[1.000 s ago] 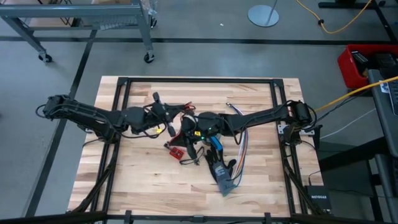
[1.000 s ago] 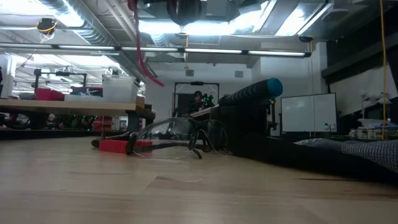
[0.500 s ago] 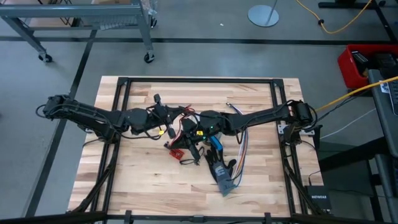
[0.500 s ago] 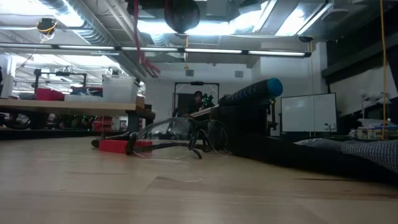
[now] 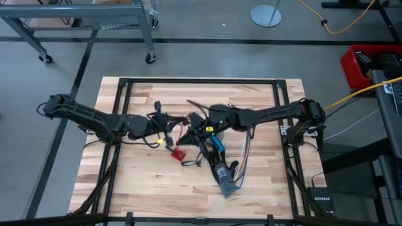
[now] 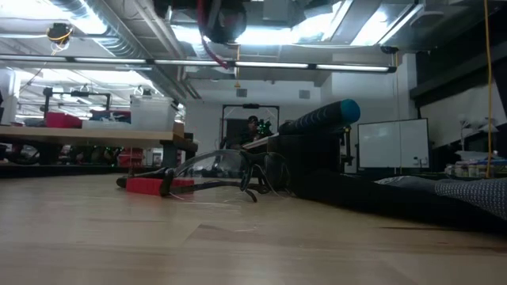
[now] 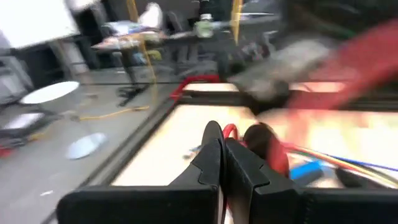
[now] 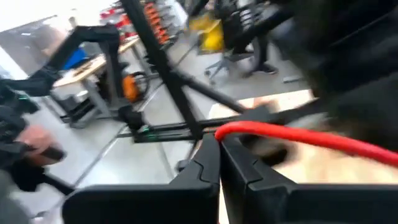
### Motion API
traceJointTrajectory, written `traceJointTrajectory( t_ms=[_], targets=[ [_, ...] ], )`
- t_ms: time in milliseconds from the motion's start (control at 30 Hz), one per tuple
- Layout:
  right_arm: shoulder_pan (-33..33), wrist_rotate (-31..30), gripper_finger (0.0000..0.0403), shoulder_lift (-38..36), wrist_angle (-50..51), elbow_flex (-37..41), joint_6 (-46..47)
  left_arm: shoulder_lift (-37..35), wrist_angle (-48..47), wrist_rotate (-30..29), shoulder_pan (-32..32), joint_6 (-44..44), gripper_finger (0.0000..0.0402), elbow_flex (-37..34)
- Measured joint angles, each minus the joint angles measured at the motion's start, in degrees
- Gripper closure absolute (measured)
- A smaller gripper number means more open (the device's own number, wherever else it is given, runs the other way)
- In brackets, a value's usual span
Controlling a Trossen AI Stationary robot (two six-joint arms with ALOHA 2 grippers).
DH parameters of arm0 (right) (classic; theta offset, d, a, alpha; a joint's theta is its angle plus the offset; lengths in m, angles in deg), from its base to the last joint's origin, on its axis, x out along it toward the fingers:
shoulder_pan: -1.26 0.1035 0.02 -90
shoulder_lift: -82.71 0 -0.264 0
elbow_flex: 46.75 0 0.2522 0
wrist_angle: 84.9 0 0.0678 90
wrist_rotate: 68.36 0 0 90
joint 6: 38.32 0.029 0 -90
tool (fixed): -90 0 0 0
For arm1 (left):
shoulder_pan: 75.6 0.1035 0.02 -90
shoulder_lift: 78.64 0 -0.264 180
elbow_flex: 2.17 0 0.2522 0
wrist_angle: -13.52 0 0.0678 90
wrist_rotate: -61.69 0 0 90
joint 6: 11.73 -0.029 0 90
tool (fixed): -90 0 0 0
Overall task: Coil cords
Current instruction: Coil the red wire around the spool
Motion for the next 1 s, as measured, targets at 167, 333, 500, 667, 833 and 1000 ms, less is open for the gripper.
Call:
traceJointTrajectory(
  t_ms=[167,333,500,667,833,1000],
  targets=[
    [-1.2,-3.4,0.0403,-2.3,0.6,0.0,-3.4,-2.6,-2.1,1.4,-1.6,3.1,0.0401,0.1],
    [-2.5,-5.8,0.0403,-4.9,3.4,0.0,-4.4,-4.4,-2.5,1.0,-3.5,3.2,0.0401,0.1],
    [-3.0,-7.3,0.0403,-6.3,8.4,0.0,-5.5,-6.4,-3.0,0.1,-4.2,3.2,0.0401,0.1],
    [-2.7,-11.2,0.0403,-7.7,15.8,0.0,-6.9,-9.3,-5.1,-1.4,-4.3,3.2,0.0401,0.1],
    [-2.8,-16.9,0.0403,-7.8,21.0,0.0,-7.1,-11.6,-5.3,-1.5,-4.8,3.4,0.0401,0.1],
    [-2.8,-24.8,0.0403,-7.8,25.9,0.0,-8.3,-13.4,-5.4,-1.5,-5.5,3.5,0.0401,0.1]
  ],
)
